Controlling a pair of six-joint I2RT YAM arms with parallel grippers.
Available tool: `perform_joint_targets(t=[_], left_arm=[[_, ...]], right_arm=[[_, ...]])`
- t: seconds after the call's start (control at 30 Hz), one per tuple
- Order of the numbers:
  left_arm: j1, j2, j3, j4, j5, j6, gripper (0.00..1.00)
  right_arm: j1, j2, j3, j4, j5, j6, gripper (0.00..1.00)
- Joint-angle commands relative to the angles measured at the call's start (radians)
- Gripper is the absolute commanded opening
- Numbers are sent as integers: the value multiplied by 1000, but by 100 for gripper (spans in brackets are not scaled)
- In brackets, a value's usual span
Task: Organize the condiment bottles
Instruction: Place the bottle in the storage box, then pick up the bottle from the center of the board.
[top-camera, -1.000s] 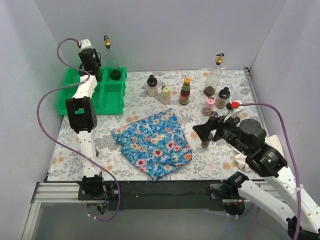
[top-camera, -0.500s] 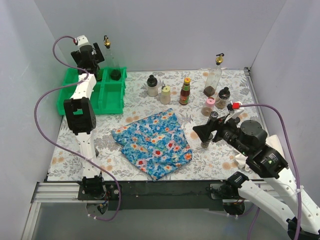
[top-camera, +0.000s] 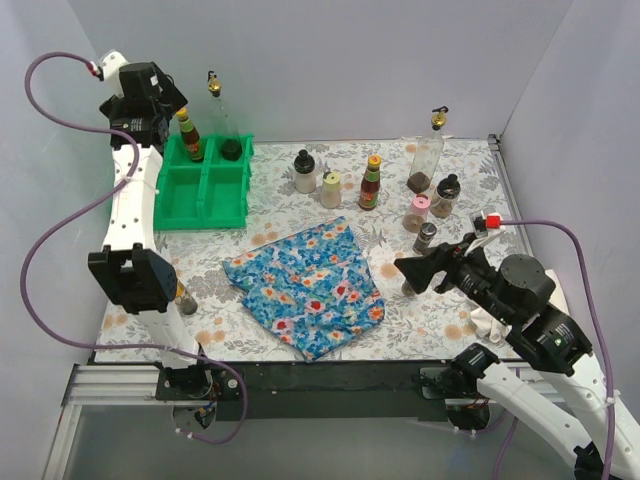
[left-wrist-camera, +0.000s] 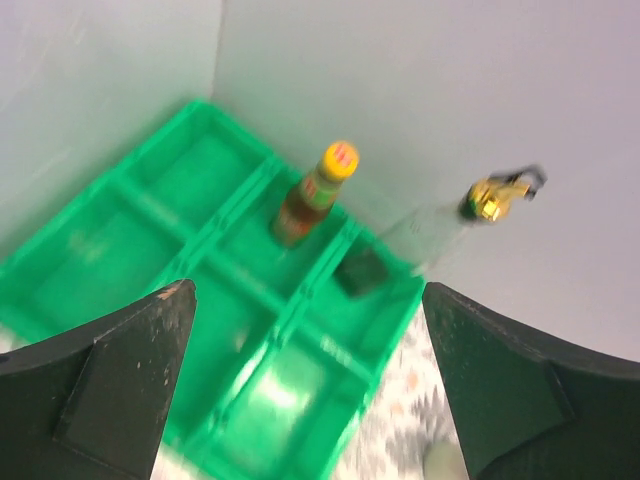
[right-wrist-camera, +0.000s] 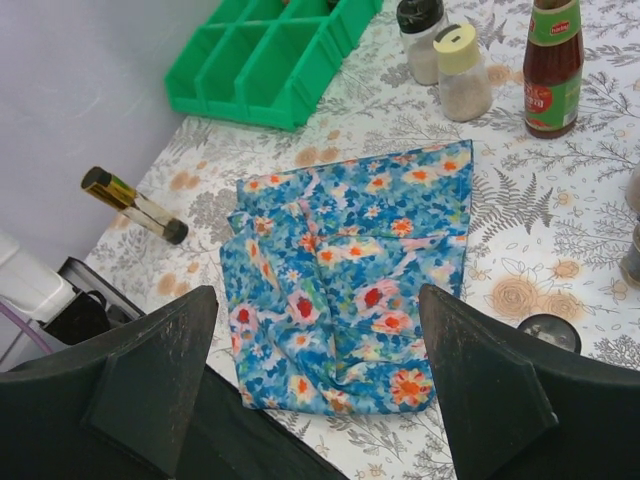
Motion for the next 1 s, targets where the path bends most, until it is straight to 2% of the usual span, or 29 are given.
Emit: perform_joint_targets(t=[0.0,0.13,0.17,0.27,0.3,0.4,0.47,0.5,0.53,0.57,0.7,0.87,0.97], left_arm=[[3,-174,-137,-355,-22,-159,98],[1,-371,-330,-398,-67,-223,98],[1,-467,-379,-405,-73,-269,98],[1,-607,-549,-454,-111,-349,98],[1,-676,-609,-474,-140,-416,98],[0,-725,-653,-562,-218,-511,93],[0,-722,-677,-699,-248,-585,92],[1,-715,-686,-754,-272,-682,91],[1,-707,-721,-820,-278,-670,91],[1,-715,-746,-819,-265,-662,88],[1,-790,-866,-753,-191,-636,88],[1,-822,-893,-710,-150,-561,91],[-3,-808,-913,-734,-173,-574,92]], right_arm=[[-2,-56,36,-16,0,41,90],[-2,-83,41,-48,-9,38,90],[-2,-94,39,-51,-13,38,90],[-2,-111,30,-62,-23,43,90],[-2,-114,25,-67,-26,46,90],[-2,-122,2,-67,-32,61,89],[-2,-113,-5,-65,-69,67,89],[-2,-108,-7,-67,-79,66,88],[-2,-94,-4,-68,-85,64,88],[-2,-90,1,-68,-90,63,88],[-2,-70,13,-70,-92,58,87],[-3,-47,27,-61,-92,60,87],[-2,-48,21,-56,-95,72,86]])
